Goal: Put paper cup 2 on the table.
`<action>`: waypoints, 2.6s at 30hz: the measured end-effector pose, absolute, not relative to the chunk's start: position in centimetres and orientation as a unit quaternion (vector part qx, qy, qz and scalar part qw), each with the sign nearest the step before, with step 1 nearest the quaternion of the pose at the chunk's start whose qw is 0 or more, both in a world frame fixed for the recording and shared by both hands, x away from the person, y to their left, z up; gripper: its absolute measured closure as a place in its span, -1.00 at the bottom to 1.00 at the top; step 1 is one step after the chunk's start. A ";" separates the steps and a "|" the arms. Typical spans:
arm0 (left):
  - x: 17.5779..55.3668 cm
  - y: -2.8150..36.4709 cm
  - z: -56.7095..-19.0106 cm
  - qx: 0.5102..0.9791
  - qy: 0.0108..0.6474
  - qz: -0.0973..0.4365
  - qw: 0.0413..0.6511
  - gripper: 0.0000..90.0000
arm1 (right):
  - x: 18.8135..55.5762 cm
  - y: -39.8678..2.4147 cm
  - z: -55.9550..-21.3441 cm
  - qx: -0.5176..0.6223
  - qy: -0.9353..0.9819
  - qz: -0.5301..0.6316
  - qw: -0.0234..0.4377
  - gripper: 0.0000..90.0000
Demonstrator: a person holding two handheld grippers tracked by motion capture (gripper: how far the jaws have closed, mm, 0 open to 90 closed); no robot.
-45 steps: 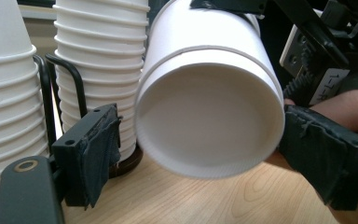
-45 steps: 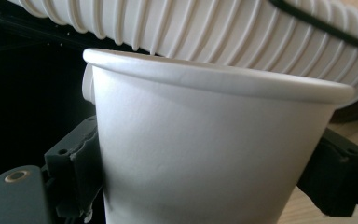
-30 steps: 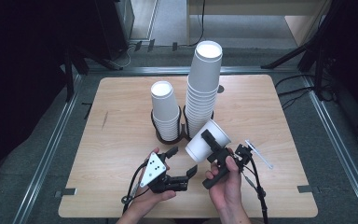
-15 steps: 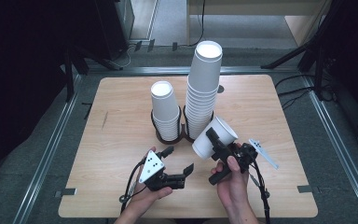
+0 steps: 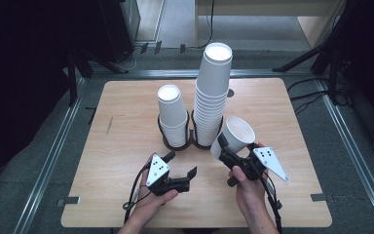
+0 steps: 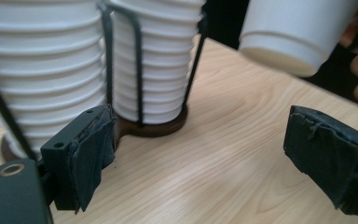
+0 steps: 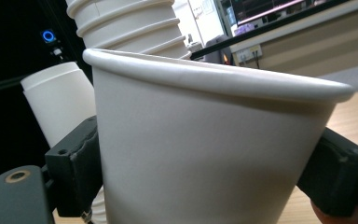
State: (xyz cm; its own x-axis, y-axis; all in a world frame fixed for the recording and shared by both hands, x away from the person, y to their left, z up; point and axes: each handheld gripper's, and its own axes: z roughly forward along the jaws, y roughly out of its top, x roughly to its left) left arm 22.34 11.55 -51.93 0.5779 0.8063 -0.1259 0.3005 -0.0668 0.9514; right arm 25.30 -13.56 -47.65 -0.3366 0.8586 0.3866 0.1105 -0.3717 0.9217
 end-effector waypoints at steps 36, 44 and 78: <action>24.3 15.4 -54.9 0.708 0.461 0.229 0.484 -0.83 | 32.4 -19.4 -51.0 0.476 0.514 0.575 0.423 -0.70; 24.3 15.3 -55.1 0.703 0.462 0.227 0.490 -0.83 | 33.8 -20.3 -52.3 0.481 0.529 0.554 0.427 -0.70; 24.4 15.7 -55.2 0.694 0.476 0.217 0.495 -0.83 | 35.9 -20.8 -55.1 0.498 0.551 0.497 0.449 -0.71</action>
State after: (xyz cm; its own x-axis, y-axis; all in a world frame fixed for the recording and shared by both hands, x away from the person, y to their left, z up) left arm 24.39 15.71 -55.19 0.4521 0.8756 -0.1700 0.4453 -0.0564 0.8936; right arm 35.91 -20.85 -55.10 -0.1014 0.9948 0.0002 0.1019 0.0102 0.9947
